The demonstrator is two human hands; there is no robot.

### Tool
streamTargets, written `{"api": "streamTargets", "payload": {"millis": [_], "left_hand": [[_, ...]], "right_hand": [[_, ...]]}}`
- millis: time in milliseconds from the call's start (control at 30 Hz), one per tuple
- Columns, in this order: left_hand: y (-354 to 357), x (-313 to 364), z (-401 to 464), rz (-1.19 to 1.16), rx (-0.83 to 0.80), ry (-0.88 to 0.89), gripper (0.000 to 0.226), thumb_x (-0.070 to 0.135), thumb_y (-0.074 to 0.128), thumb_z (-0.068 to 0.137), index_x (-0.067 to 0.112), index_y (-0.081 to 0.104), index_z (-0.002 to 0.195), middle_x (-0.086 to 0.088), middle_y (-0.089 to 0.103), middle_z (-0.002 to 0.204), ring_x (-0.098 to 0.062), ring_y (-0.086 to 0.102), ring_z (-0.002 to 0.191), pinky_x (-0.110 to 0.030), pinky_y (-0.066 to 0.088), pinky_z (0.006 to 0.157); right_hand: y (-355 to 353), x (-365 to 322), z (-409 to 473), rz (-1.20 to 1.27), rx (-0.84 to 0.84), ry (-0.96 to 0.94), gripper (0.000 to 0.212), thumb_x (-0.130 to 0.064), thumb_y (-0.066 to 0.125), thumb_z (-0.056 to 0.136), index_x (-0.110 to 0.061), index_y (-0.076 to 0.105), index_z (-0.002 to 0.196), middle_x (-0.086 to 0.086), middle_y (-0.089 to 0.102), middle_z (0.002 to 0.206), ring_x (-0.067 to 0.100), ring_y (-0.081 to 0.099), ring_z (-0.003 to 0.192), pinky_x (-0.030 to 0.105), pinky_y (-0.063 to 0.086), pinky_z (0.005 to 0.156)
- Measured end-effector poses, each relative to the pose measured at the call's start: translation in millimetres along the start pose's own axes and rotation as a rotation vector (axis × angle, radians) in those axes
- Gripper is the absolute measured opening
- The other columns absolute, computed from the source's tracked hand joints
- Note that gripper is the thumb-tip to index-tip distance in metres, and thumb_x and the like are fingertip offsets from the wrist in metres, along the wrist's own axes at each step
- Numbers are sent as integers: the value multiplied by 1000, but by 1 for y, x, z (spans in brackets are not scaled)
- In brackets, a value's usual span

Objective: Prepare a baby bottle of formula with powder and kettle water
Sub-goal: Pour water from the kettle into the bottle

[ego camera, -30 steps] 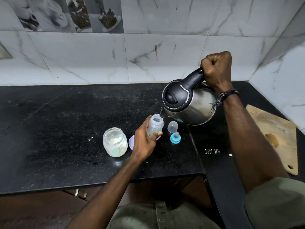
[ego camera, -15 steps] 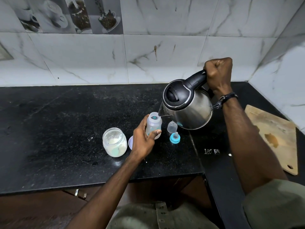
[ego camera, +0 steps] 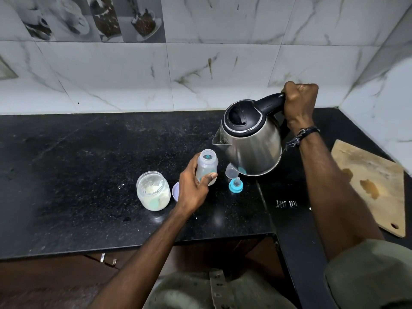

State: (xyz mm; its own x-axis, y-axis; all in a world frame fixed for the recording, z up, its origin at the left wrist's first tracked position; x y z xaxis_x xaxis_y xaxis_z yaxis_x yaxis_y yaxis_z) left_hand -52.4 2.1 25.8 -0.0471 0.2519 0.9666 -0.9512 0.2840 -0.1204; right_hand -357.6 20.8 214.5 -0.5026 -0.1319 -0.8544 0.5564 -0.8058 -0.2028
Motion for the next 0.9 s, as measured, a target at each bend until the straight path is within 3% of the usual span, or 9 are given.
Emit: {"api": "streamTargets", "payload": {"millis": [133, 433, 567, 733, 900], "left_hand": [[3, -5, 0, 0, -1, 5, 57, 20, 76, 82, 23, 56, 136, 4, 71, 127, -17, 67, 122, -45, 54, 106], [9, -16, 4, 8, 45, -43, 57, 17, 80, 77, 31, 57, 127, 18, 71, 120, -1, 68, 112, -24, 52, 98], [12, -22, 6, 2, 68, -60, 57, 17, 81, 76, 25, 58, 128, 16, 71, 120, -2, 68, 112, -24, 53, 98], [14, -27, 9, -1, 103, -76, 60, 15, 81, 78, 11, 58, 133, 11, 71, 122, -8, 69, 115, -26, 53, 99], [14, -25, 15, 27, 155, -77, 57, 15, 81, 78, 20, 59, 130, 12, 71, 121, -7, 69, 113, -29, 54, 99]], "right_hand": [[-3, 13, 5, 15, 82, 69, 48, -21, 53, 74, -19, 27, 34, -11, 15, 36, 9, 12, 45, 27, 15, 49], [13, 47, 8, -10, 251, 285, 48, -22, 56, 78, -20, 26, 41, -11, 20, 34, 9, 20, 35, 26, 20, 43], [30, 67, 7, -28, 323, 391, 49, -28, 58, 76, -15, 29, 39, -3, 24, 44, 14, 24, 40, 28, 23, 45], [62, 93, 14, 4, 326, 472, 49, -29, 60, 78, -12, 33, 40, -3, 26, 41, 17, 31, 41, 28, 30, 47], [97, 105, 27, -11, 280, 509, 51, -29, 61, 80, -10, 35, 41, 2, 26, 35, 16, 35, 42, 28, 31, 48]]}}
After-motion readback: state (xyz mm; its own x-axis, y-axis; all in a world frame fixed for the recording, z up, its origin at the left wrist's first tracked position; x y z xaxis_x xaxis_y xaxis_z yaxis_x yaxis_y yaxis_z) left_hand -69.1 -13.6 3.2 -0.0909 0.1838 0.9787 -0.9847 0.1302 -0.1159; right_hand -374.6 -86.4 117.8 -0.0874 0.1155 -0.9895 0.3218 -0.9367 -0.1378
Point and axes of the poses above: each hand's wrist, its own z-axis towards the middle knuckle, its own y-axis out of the palm, x = y × z, the point moved 9 cm from there along z, towards the middle knuckle
